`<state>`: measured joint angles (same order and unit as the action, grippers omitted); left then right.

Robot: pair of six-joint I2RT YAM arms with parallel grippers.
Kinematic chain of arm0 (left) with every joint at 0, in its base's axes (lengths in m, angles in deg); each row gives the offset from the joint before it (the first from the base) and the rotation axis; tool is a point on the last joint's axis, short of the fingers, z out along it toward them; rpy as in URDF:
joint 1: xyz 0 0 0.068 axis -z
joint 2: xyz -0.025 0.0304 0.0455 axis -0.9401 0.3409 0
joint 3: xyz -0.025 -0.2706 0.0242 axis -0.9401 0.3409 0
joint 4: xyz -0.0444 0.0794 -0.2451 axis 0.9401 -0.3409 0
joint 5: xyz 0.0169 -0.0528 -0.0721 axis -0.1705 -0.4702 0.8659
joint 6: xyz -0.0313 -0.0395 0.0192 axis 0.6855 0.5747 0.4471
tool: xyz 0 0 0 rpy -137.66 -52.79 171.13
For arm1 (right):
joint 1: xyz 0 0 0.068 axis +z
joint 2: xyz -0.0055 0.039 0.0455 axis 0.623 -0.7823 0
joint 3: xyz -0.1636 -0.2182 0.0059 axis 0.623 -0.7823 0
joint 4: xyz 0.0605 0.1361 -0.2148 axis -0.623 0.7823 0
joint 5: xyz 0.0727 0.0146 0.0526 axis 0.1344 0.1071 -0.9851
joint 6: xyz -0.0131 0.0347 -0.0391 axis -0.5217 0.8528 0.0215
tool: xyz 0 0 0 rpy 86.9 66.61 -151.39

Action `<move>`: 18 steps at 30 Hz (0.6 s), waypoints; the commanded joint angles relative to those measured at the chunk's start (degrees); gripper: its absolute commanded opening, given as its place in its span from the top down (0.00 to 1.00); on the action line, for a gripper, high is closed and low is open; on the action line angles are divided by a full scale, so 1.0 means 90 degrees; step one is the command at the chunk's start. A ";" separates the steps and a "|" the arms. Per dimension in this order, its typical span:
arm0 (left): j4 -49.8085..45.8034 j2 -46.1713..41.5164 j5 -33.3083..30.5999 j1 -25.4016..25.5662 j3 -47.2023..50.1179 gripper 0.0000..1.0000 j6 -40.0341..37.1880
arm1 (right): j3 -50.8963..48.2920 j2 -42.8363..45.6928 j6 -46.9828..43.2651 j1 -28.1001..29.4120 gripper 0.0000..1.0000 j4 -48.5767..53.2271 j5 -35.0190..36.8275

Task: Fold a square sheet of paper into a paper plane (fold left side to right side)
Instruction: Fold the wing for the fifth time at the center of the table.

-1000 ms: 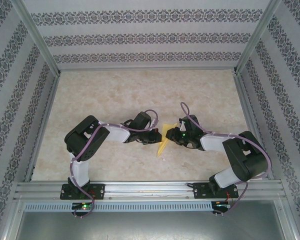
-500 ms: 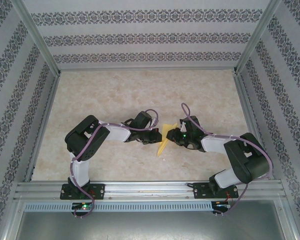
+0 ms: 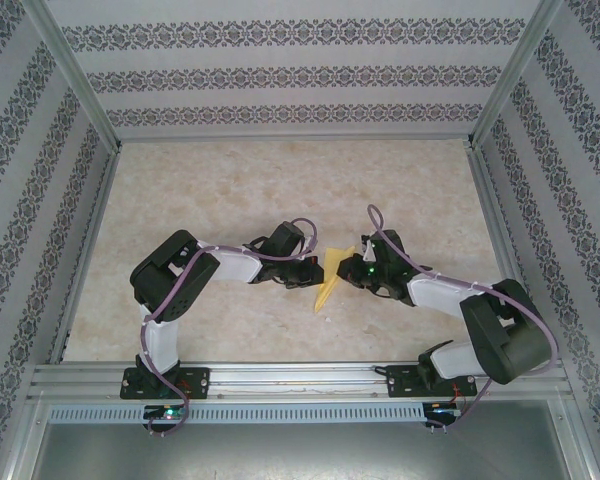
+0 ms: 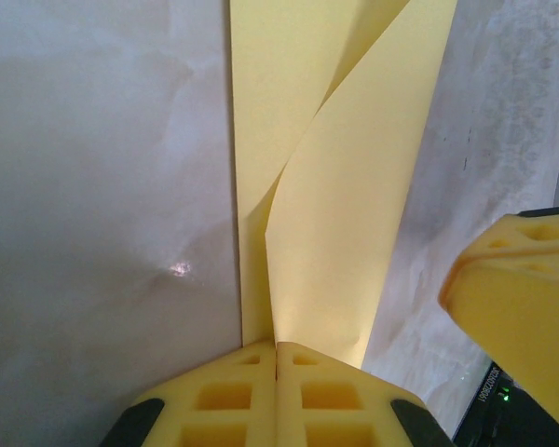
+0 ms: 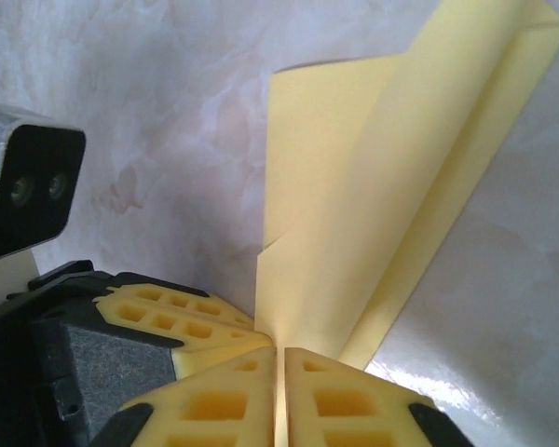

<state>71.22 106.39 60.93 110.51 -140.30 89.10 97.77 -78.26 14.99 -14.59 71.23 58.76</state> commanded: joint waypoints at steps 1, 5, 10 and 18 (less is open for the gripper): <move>-0.0353 0.0504 -0.0620 0.0137 0.0035 0.99 -0.0244 | 0.0377 -0.0212 -0.0124 0.0151 0.94 0.0105 -0.0100; -0.0373 0.0499 -0.0636 0.0135 0.0037 0.99 -0.0251 | 0.0575 -0.0535 -0.0137 0.0220 0.97 0.0061 -0.0084; -0.0413 0.0494 -0.0659 0.0136 0.0019 0.99 -0.0251 | 0.0640 -0.0760 -0.0190 0.0220 0.97 0.0089 0.0004; -0.0508 0.0499 -0.0715 0.0135 -0.0007 1.00 -0.0249 | 0.0627 -0.0963 -0.0265 0.0221 0.97 0.0136 0.0082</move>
<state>70.58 106.43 60.89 110.51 -140.63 88.92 102.33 -86.06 14.40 -13.15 71.60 58.41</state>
